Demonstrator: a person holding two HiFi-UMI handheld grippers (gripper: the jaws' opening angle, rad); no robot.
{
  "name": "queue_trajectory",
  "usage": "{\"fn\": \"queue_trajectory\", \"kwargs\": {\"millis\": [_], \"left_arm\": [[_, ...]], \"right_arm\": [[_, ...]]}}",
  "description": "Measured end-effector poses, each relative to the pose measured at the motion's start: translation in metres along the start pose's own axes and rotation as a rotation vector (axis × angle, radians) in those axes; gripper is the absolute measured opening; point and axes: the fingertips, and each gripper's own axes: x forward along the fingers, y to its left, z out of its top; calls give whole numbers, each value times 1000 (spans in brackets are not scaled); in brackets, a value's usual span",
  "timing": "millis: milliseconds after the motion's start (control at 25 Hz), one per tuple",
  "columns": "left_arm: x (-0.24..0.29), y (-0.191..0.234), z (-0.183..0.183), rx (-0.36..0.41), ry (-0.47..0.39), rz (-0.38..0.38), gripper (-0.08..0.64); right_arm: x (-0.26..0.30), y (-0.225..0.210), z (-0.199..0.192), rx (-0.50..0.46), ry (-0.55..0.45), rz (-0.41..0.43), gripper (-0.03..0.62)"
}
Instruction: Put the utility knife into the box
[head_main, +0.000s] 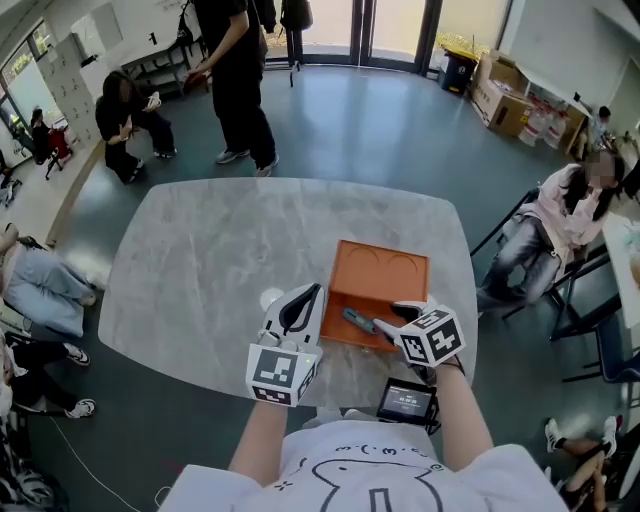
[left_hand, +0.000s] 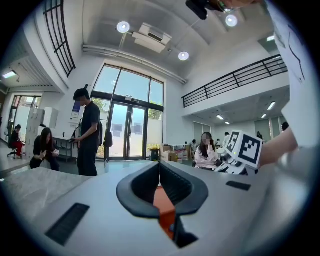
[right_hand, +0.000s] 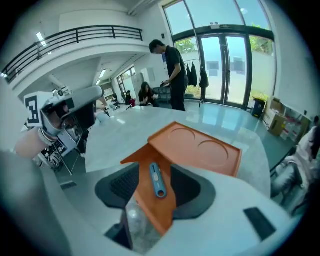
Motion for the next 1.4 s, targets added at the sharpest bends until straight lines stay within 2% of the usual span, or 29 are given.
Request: {"fn": "queue_trajectory", "kwargs": {"millis": [200,280,520,600,800,1160,1400], "left_arm": [[1,-11,7,15,-22,-12,15],[0,-14,10,18,-28,-11,15],[-7,-33,18,33,-43,-12,15],[-8,-38,22,34,-48,-11,15],[-12,-49,30,40,-68,-2,15],[-19,-61,50,67,-107,-6,15],[-21,-59,62,75,-133,-4,15]], "right_arm": [[-28,8,22,14,-148,-11,199],[-39,11,30,5,-195,-30,139],[-71,17,37,24,-314,-51,30],[-83,19,42,29,-353,-49,12],[-111,31,55,11,-455,-17,10],[-154,48,79,-94,-630,-34,8],[-165,54,89,-118,-690,-30,8]]}}
